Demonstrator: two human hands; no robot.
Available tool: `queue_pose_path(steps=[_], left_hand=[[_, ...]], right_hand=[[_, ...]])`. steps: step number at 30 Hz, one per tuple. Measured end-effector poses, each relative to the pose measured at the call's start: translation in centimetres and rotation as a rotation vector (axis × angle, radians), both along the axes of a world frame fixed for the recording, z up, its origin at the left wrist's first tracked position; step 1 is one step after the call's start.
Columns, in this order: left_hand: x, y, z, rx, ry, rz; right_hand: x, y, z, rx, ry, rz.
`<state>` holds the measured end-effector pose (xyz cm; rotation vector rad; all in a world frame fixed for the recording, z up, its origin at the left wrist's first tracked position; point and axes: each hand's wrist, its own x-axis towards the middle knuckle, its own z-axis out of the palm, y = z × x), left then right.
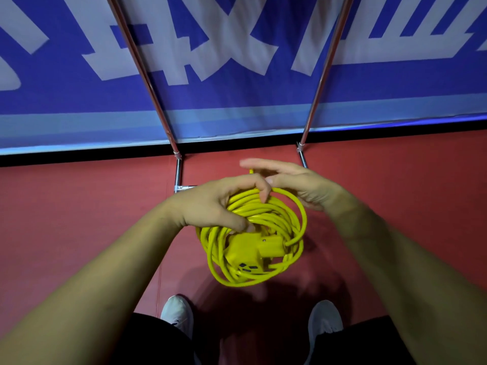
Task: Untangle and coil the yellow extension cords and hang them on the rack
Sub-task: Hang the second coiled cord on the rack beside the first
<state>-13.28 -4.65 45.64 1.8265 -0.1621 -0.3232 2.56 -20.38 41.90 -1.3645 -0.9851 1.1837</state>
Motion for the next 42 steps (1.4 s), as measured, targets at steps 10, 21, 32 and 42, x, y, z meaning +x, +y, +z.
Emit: queue_pose_path(steps=[10, 21, 32, 42], left_hand=[[0.2, 0.9, 0.5, -0.367, -0.166, 0.432], [0.0, 1.6, 0.2, -0.366, -0.169, 0.537], [0.9, 1.9, 0.3, -0.518, -0.130, 0.766], [0.9, 2.4, 0.0, -0.419, 0.061, 0.547]], right_hand=[[-0.8, 0.5, 1.3, -0.045, 0.361, -0.292], [-2.8, 0.1, 2.9, 0.144, 0.191, -0.138], [-3.6, 0.7, 2.1, 0.114, 0.072, -0.359], [-1.8, 0.2, 1.9, 0.211, 0.302, -0.495]])
